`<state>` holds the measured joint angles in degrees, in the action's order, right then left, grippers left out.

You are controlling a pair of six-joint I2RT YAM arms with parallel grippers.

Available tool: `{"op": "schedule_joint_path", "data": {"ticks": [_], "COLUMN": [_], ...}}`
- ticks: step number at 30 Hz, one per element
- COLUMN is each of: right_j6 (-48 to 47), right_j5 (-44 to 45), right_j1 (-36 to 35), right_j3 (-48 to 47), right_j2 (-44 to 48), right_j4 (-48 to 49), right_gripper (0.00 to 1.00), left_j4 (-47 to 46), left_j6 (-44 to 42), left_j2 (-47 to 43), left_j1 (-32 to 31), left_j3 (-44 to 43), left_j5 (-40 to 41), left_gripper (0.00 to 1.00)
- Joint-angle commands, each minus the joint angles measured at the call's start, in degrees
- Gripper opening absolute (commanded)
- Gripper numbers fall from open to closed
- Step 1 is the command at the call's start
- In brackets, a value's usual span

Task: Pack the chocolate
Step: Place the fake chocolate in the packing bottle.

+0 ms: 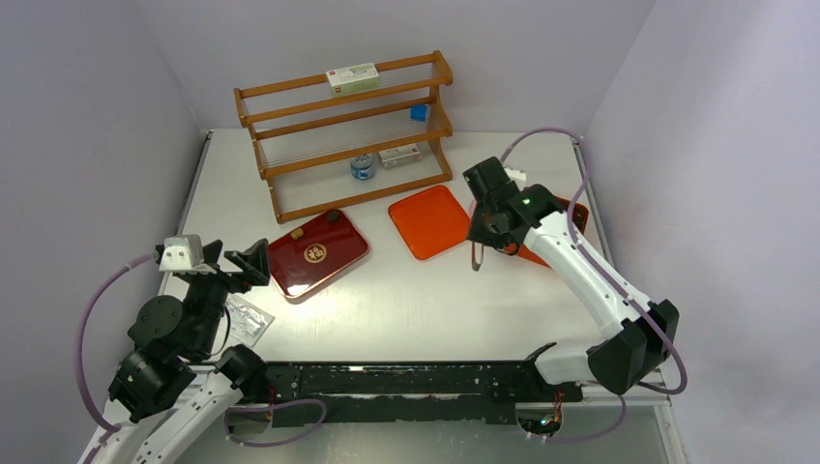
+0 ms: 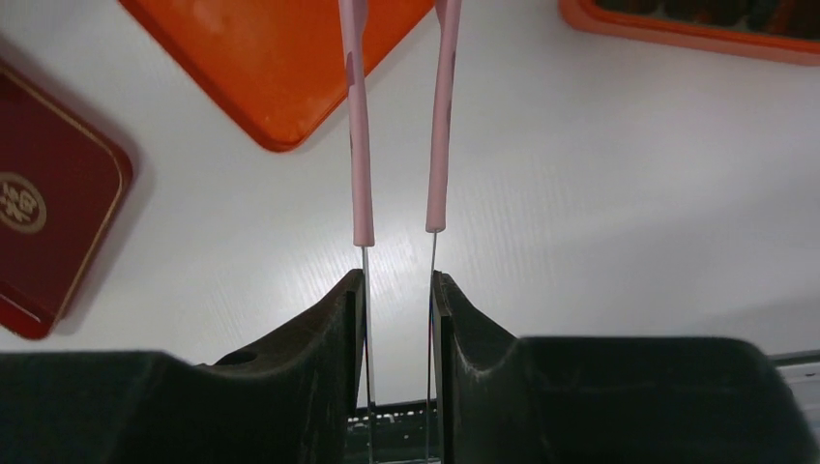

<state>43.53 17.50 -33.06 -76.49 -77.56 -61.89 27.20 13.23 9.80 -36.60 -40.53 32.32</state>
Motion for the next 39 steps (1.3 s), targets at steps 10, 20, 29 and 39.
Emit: {"op": "schedule_joint_path", "data": {"ticks": [10,20,29,39], "right_j6": [-7.1,-13.2,-16.1,-15.4], "right_j5": [-2.6,-7.1,-4.0,-4.6], "right_j1": [18.0,31.9,41.0,42.5], "right_j3": [2.3,7.6,10.0,11.9], "right_j2": [4.9,5.7,7.2,8.0], "right_j4": [-3.4,-3.0,-3.3,-3.2], "right_gripper": [0.32,0.32,0.35,0.39], "left_j4": [-1.9,-1.6,-1.4,-1.4], "left_j6": [-0.9,-1.1,-1.1,-1.1], "left_j2": [-0.8,-0.6,-2.4,-3.0], "left_j1": [-0.1,-0.1,-0.1,-0.1], "left_j3": [0.5,0.4,0.4,0.4], "left_j5": [-2.0,-2.1,-2.3,-2.4], "left_gripper": [0.98,0.98,0.98,0.98]}}
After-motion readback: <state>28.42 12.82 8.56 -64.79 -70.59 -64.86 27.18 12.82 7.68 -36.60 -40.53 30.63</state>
